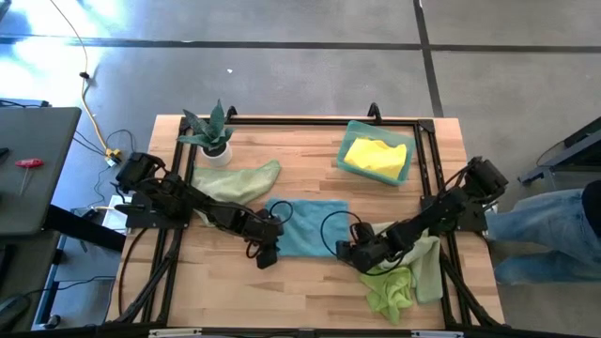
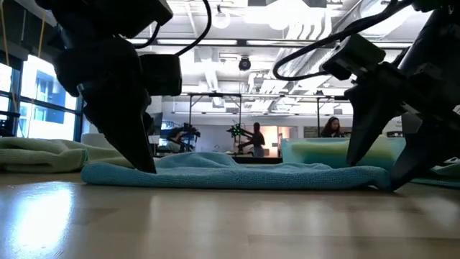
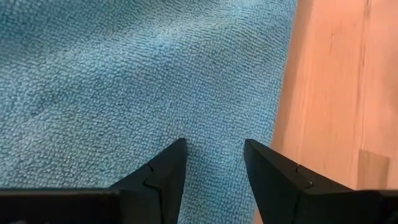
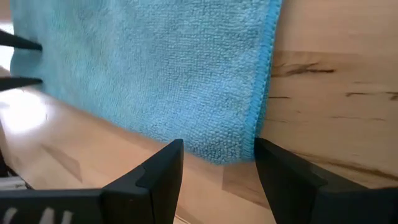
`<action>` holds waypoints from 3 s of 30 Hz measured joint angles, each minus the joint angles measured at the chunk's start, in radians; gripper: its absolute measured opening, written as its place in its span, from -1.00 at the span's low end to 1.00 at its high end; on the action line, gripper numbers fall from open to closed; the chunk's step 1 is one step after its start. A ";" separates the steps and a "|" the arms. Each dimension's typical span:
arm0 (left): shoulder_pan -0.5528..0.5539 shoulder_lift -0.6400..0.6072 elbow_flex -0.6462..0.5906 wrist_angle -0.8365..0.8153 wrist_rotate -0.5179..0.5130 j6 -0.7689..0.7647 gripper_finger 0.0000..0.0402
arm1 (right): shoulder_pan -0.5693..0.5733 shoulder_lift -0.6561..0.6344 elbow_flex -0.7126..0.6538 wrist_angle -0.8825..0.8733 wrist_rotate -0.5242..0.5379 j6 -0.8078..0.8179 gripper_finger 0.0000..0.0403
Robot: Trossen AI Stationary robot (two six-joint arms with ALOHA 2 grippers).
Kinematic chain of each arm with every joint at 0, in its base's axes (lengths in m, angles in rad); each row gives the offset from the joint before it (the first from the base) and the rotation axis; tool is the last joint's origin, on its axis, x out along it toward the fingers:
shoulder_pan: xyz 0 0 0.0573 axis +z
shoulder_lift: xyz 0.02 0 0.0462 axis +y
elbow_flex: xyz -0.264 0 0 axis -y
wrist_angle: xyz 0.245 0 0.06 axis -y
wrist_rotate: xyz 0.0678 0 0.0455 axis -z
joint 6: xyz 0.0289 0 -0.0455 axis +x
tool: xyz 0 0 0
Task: Fold microfiber towels
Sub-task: Fold the blue microfiber cloth
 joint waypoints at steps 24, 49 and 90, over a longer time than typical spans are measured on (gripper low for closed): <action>-0.014 0.000 0.000 0.027 0.004 -0.086 -0.25 | -0.008 0.016 -0.003 -0.038 0.025 0.043 -0.87; -0.043 0.000 0.000 0.029 0.001 -0.216 -0.25 | -0.207 -0.031 0.243 -0.254 -0.065 -0.428 -1.00; -0.302 -0.476 0.009 -0.441 -0.341 -0.535 -0.25 | -0.341 0.477 0.958 -0.236 -0.323 -1.044 -1.00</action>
